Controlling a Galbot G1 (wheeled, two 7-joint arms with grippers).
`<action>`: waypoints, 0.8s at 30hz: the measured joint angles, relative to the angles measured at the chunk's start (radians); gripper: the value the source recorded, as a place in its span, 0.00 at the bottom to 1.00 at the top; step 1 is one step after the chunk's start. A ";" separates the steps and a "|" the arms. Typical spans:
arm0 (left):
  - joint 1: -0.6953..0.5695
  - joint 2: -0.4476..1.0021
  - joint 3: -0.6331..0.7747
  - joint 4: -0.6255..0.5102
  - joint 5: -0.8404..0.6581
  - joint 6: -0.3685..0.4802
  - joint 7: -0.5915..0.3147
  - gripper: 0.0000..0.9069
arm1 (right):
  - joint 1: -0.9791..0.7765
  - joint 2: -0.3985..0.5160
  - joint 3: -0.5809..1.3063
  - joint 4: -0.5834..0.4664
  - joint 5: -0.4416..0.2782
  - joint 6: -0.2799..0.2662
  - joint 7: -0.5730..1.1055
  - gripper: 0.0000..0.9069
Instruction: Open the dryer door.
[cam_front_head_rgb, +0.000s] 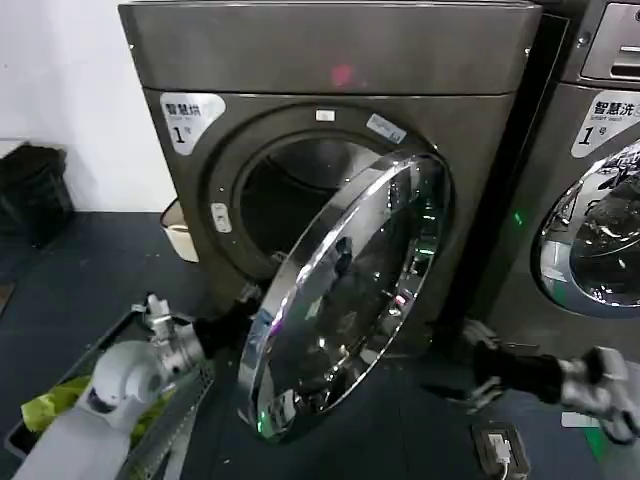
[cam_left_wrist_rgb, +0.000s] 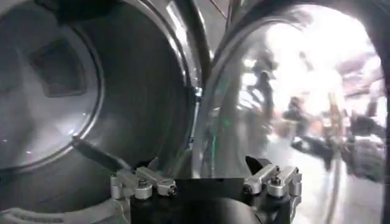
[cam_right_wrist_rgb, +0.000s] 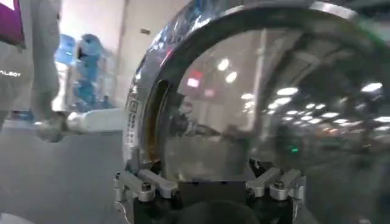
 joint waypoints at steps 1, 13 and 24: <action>0.003 -0.002 0.003 -0.004 0.003 -0.001 0.000 1.00 | -0.016 0.007 0.029 0.011 0.006 0.000 0.024 1.00; 0.012 -0.017 0.083 -0.085 0.024 0.004 0.000 1.00 | -0.178 0.125 0.261 0.168 0.049 0.014 0.546 1.00; -0.017 -0.058 0.191 -0.135 0.084 -0.003 -0.003 1.00 | -0.263 0.179 0.471 0.219 0.040 -0.018 1.068 1.00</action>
